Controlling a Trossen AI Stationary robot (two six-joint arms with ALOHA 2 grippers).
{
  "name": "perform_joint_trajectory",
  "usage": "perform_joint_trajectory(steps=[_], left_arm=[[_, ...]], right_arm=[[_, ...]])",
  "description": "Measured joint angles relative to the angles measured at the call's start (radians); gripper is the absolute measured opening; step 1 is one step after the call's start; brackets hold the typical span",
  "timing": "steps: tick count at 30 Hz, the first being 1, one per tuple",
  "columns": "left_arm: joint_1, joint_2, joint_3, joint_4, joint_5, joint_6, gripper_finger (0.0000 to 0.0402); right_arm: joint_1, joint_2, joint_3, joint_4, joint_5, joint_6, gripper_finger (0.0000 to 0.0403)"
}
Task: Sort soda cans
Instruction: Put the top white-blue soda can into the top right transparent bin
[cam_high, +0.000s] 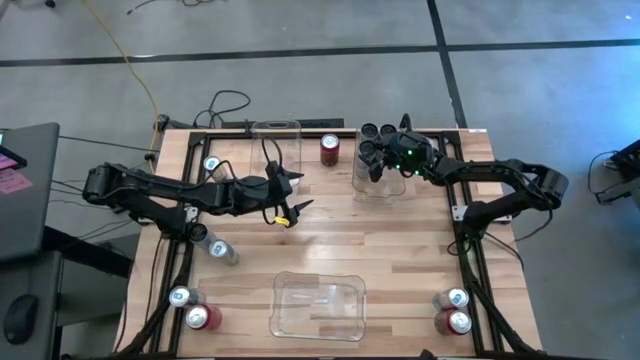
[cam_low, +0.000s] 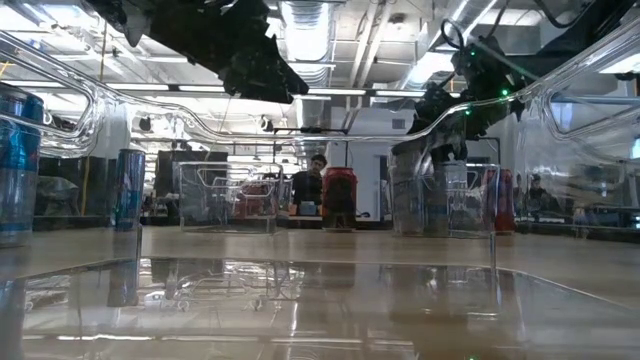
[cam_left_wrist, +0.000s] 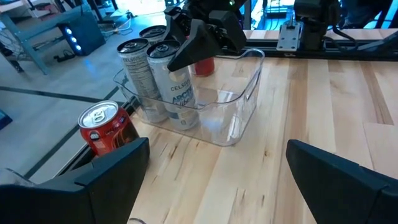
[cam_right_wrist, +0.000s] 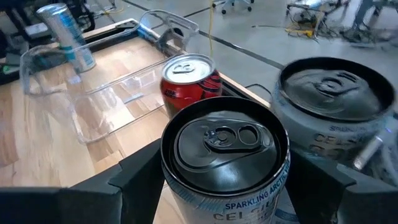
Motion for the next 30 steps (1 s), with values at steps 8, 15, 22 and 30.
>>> perform_joint_trajectory(steps=[8,15,22,30], left_arm=[[0.000,0.000,0.000,-0.001,0.002,-0.001,0.0375],[-0.006,0.000,0.000,-0.003,0.032,-0.004,0.0375],[-0.011,0.000,0.000,-0.003,0.032,-0.001,0.0375],[-0.011,-0.002,0.000,-0.003,0.032,0.003,0.0375]], right_arm=[[-0.014,-0.002,0.003,-0.021,-0.037,0.001,0.0307],[-0.024,0.000,-0.001,0.011,-0.056,0.013,0.0336],[-0.033,0.000,-0.001,0.007,-0.060,0.020,0.0379],[-0.024,-0.030,-0.001,0.034,-0.060,0.017,0.0391]])
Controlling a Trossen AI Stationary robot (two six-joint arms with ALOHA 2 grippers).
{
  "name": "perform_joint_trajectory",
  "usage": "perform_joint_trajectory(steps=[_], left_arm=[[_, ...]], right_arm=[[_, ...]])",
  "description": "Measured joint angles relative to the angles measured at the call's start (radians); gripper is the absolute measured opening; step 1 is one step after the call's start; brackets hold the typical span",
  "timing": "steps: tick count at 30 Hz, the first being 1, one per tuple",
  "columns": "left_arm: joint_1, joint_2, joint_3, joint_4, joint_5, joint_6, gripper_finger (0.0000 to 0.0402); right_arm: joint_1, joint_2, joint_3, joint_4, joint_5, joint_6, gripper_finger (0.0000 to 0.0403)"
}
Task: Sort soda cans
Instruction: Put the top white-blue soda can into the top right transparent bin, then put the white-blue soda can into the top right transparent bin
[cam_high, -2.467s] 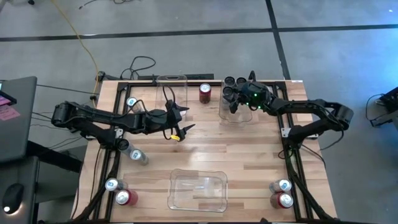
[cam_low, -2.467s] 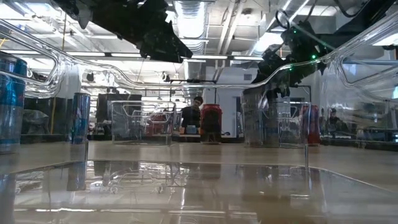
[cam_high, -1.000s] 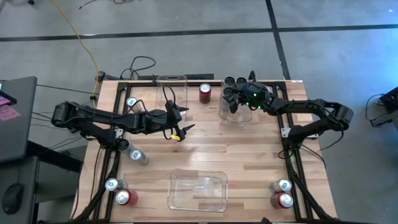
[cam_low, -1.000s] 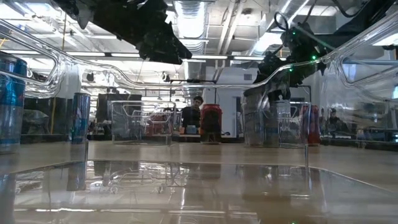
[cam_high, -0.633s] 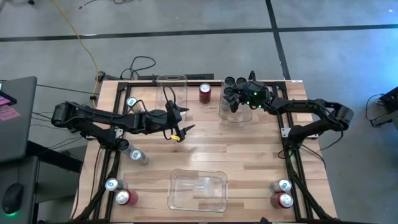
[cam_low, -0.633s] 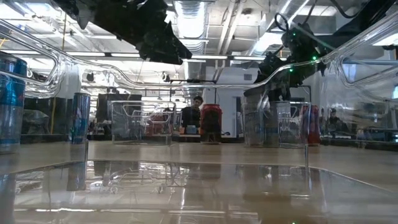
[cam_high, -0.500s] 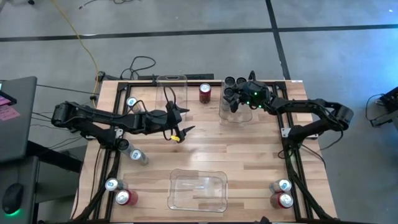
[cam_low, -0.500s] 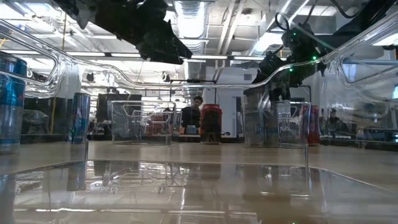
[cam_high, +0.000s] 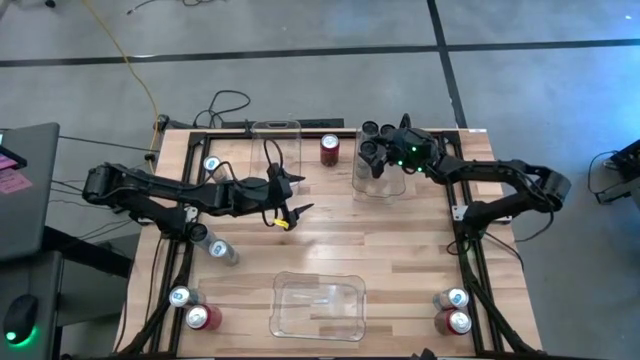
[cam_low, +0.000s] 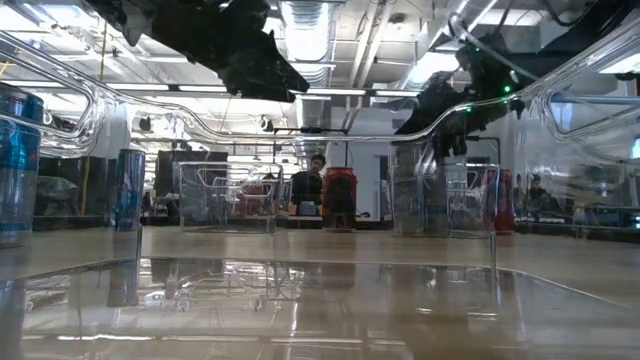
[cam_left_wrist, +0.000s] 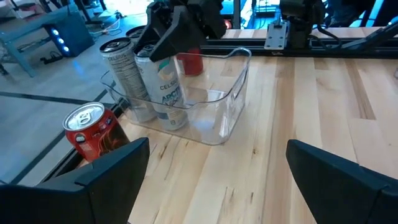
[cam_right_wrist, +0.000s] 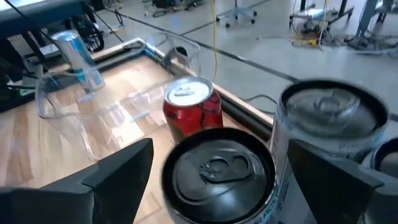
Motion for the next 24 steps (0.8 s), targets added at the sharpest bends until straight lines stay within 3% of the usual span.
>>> perform_joint_trajectory(steps=[9,12,24], left_arm=[[0.000,-0.003,0.000,-0.003,-0.002,0.046,0.0375],[-0.002,-0.039,0.000,-0.072,-0.047,-0.002,0.0375],[-0.002,-0.436,0.000,-0.657,-0.294,-0.285,0.0375]], right_arm=[[0.063,-0.128,0.000,-0.036,0.002,-0.026,0.0390],[0.099,-0.180,0.000,-0.043,0.002,-0.034,0.0389],[0.196,-0.319,0.000,-0.122,0.004,-0.052,0.0389]])
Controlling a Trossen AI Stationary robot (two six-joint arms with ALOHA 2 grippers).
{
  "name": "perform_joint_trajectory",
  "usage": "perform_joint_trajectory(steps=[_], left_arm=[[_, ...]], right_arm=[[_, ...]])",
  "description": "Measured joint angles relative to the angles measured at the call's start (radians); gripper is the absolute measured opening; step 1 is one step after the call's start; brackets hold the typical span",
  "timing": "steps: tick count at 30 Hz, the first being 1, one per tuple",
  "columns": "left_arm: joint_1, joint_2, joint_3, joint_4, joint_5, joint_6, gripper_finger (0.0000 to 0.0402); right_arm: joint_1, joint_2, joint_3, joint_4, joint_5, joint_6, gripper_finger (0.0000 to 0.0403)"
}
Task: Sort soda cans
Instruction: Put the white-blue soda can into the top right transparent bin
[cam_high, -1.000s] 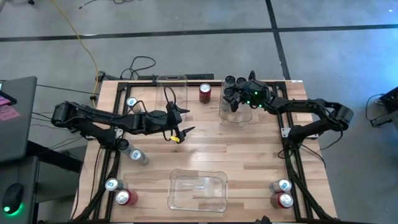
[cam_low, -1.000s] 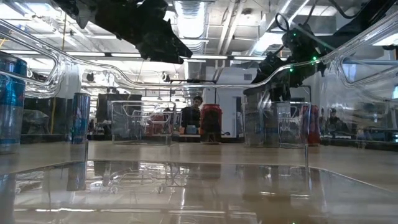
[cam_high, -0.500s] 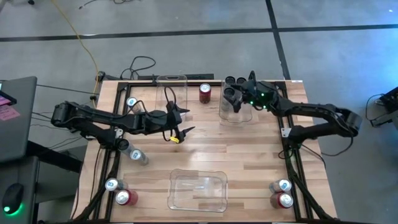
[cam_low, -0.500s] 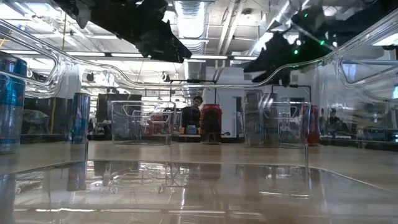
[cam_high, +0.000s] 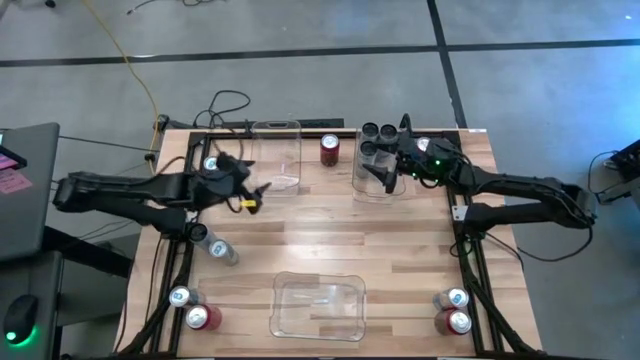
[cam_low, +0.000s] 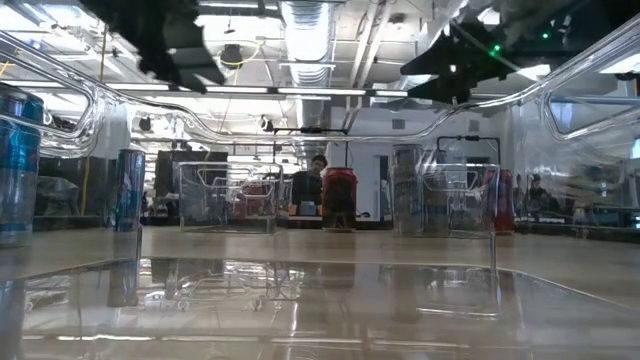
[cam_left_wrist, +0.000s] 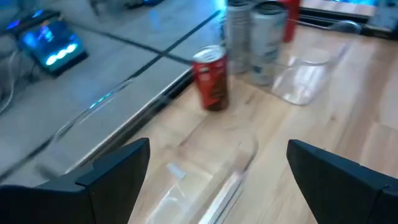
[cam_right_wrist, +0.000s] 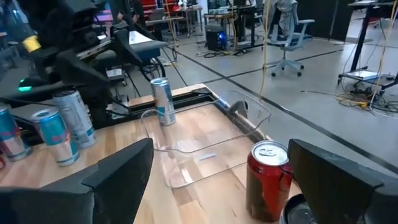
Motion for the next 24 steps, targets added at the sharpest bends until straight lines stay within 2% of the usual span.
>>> perform_joint_trajectory(steps=[2,4,9,13,19,24], left_arm=[[-0.001,-0.046,0.000,-0.068,-0.002,-0.052,0.0375],[-0.009,-0.080,0.000,-0.137,0.038,-0.075,0.0375],[-0.045,-0.151,0.000,-0.305,0.335,-0.034,0.0375],[-0.076,-0.195,0.040,-0.445,0.466,-0.143,0.0375],[-0.131,-0.205,0.172,-0.717,0.529,-0.233,0.0375],[-0.153,-0.166,0.272,-0.894,0.665,-0.338,0.0375]], right_arm=[[0.007,-0.002,0.000,0.000,0.001,0.000,0.0389],[0.008,-0.001,0.000,-0.006,0.001,0.004,0.0389],[0.008,-0.001,0.000,-0.022,0.001,0.010,0.0389],[0.008,0.000,0.000,-0.017,0.000,0.029,0.0389],[0.029,0.000,0.000,-0.001,0.000,0.069,0.0389],[0.061,0.000,0.000,0.019,-0.001,0.072,0.0389]])
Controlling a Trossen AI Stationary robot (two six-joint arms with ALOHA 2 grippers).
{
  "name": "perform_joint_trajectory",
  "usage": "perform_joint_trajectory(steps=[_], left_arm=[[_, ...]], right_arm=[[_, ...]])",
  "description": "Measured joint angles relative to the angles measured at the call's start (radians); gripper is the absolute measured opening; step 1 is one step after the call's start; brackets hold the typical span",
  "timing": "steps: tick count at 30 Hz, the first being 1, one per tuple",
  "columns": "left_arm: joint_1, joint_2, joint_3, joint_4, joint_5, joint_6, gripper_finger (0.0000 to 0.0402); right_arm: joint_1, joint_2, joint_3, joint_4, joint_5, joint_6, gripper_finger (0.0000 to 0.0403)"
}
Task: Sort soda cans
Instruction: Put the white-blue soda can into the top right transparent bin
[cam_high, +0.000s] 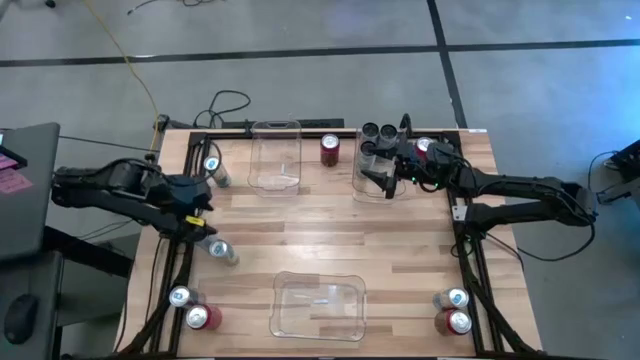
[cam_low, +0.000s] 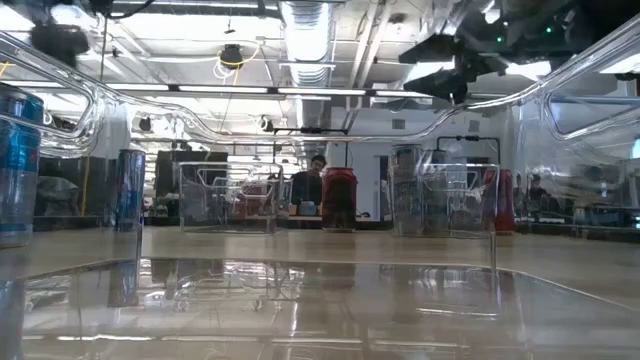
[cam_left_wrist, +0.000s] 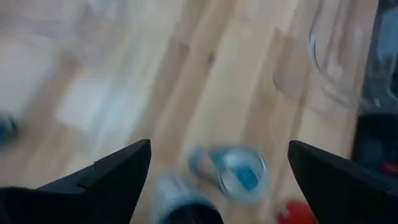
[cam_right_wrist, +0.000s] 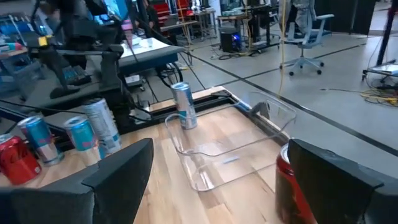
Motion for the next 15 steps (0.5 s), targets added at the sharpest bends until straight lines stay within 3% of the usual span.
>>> perform_joint_trajectory(steps=[6,15], left_arm=[[-0.046,0.039,0.004,-0.116,0.059,-0.064,0.0375],[-0.084,0.112,0.004,-0.232,-0.073,-0.088,0.0375]], right_arm=[[0.021,0.000,0.000,-0.022,0.016,0.007,0.0389],[0.040,0.002,0.000,-0.051,0.016,0.010,0.0389]])
